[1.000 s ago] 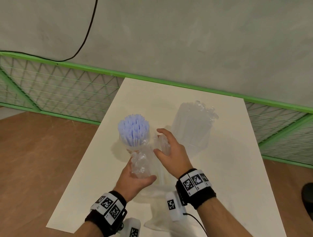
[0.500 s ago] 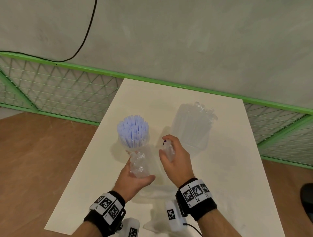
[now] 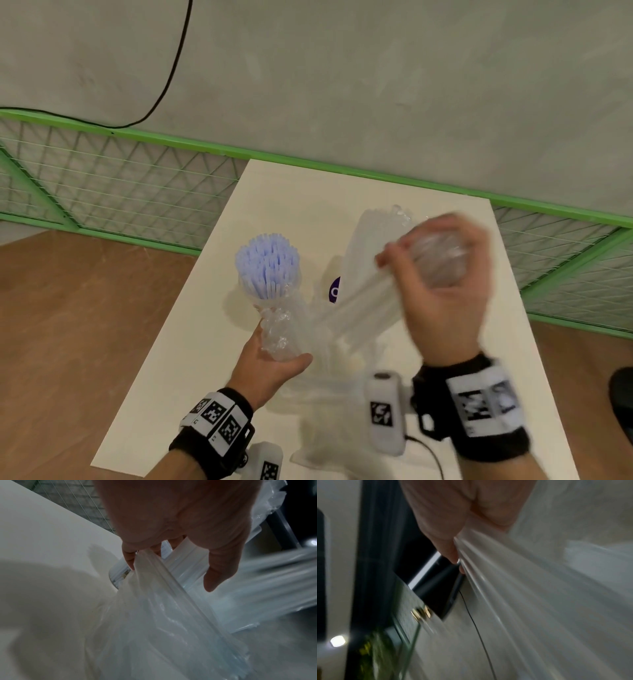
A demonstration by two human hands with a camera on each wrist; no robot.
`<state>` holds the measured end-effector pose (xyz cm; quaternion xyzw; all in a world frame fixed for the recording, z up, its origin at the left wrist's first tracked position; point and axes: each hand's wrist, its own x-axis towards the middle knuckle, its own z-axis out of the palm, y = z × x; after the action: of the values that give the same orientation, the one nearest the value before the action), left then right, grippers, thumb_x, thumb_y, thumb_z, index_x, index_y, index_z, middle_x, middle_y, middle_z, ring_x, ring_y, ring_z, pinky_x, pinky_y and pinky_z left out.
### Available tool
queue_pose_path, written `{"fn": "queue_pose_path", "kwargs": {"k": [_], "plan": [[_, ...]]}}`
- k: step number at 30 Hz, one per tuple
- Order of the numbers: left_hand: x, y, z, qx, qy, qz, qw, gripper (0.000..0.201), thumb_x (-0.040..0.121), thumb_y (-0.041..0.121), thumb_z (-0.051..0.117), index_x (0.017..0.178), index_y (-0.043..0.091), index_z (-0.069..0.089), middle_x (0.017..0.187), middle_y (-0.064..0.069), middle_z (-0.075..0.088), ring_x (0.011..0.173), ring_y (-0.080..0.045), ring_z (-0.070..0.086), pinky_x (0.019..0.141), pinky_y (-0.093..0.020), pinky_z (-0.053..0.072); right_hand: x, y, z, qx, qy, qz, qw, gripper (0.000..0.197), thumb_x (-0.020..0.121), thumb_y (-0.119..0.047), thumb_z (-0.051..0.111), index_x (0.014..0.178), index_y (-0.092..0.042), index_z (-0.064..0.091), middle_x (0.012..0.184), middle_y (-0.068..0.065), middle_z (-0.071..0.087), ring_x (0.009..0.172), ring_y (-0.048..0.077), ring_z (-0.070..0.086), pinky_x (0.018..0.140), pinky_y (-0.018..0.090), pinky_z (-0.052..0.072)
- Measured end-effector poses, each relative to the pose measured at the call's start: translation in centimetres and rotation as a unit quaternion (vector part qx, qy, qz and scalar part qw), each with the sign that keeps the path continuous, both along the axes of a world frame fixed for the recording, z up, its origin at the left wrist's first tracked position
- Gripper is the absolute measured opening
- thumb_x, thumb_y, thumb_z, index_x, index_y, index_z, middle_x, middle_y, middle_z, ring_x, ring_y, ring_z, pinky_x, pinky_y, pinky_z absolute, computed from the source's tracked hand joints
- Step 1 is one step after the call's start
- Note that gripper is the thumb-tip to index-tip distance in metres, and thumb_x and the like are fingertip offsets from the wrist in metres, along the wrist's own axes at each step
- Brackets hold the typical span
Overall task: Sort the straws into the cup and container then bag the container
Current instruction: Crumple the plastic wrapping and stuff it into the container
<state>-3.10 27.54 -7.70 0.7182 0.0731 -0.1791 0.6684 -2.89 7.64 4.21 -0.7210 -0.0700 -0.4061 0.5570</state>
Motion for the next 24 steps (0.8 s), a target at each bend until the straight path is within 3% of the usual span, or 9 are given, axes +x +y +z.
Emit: {"fn": "queue_pose_path", "kwargs": {"k": [2,4,6,10,12,14,18,21,24], "plan": [[0.0,0.1,-0.1,0.008,0.003,0.0,1.0,0.055,0.07,-0.001,0.082,0.111,0.026,0.057,0.097,0.004,0.072,0.08,0.0,0.069,0.065,-0.008,0.049,0.9,-2.5,3.9,0.018,-0.082,0.017,0.996,0.043,0.084,0.009,0.071,0.111,-0.01,0.043,0.094,0.029,0.056,0.073,0.041,0.064,0.068,0.049,0.056],[0.0,0.0,-0.1,0.014,0.002,0.0,1.0,0.054,0.07,0.001,0.083,0.11,0.027,0.057,0.096,0.004,0.072,0.083,-0.002,0.069,0.065,-0.009,0.05,2.4,-5.5,6.3,0.051,-0.113,0.009,0.992,0.046,0.088,0.001,0.072,0.116,0.007,0.036,0.099,0.036,0.051,0.073,0.041,0.062,0.068,0.045,0.056],[-0.1,0.0,0.0,0.009,0.001,0.002,1.0,0.054,0.07,-0.002,0.082,0.109,0.027,0.057,0.094,0.006,0.072,0.08,0.002,0.068,0.063,-0.007,0.049,3.9,-7.4,7.0,0.067,-0.109,0.009,0.992,0.051,0.09,-0.002,0.071,0.121,0.011,0.033,0.098,0.029,0.052,0.073,0.043,0.061,0.07,0.045,0.056],[-0.3,-0.1,0.3,0.003,-0.007,0.0,1.0,0.055,0.07,-0.005,0.08,0.104,0.031,0.055,0.092,0.011,0.07,0.075,0.009,0.066,0.062,-0.005,0.048,5.8,-8.4,4.1,0.018,0.003,0.01,1.0,0.039,0.089,0.008,0.062,0.117,-0.009,0.04,0.089,0.022,0.055,0.073,0.04,0.064,0.071,0.051,0.059],[-0.3,0.0,0.2,0.005,-0.008,-0.002,1.0,0.056,0.07,-0.003,0.081,0.106,0.032,0.055,0.092,0.012,0.07,0.076,0.009,0.066,0.062,-0.005,0.047,6.7,-8.8,1.7,0.006,0.067,0.013,0.998,0.042,0.087,0.005,0.065,0.116,-0.018,0.046,0.091,0.02,0.058,0.076,0.037,0.065,0.074,0.055,0.058],[-0.3,0.0,0.2,0.006,-0.007,0.0,1.0,0.055,0.07,-0.003,0.081,0.106,0.031,0.056,0.088,0.013,0.071,0.077,0.008,0.066,0.062,-0.005,0.047,7.3,-9.0,-0.6,-0.042,0.131,-0.01,0.99,0.043,0.084,-0.005,0.072,0.113,-0.028,0.052,0.096,0.007,0.065,0.086,0.029,0.067,0.082,0.05,0.056],[-0.2,0.0,0.1,0.005,-0.008,0.001,1.0,0.054,0.07,-0.003,0.081,0.102,0.033,0.056,0.082,0.016,0.073,0.076,0.007,0.067,0.061,-0.006,0.048,8.1,-9.1,-4.1,-0.232,0.219,-0.025,0.947,0.039,0.077,-0.021,0.082,0.11,-0.024,0.061,0.109,-0.011,0.064,0.099,-0.003,0.056,0.093,0.019,0.044],[-0.2,0.0,0.0,0.007,-0.004,0.003,1.0,0.054,0.07,-0.001,0.082,0.104,0.033,0.056,0.086,0.014,0.072,0.076,0.006,0.067,0.061,-0.006,0.048,9.0,-10.1,-5.6,-0.362,0.229,-0.017,0.904,0.054,0.076,-0.032,0.082,0.124,-0.022,0.06,0.134,-0.005,0.056,0.123,0.014,0.05,0.107,0.027,0.034],[-0.2,0.0,0.0,0.015,-0.004,0.004,1.0,0.055,0.07,0.0,0.082,0.109,0.029,0.056,0.094,0.01,0.071,0.077,0.007,0.067,0.062,-0.005,0.048,9.2,-10.6,-6.6,-0.464,0.276,0.017,0.842,0.071,0.087,-0.043,0.069,0.148,-0.025,0.038,0.158,-0.006,0.032,0.145,0.021,0.029,0.116,0.039,0.027]]}}
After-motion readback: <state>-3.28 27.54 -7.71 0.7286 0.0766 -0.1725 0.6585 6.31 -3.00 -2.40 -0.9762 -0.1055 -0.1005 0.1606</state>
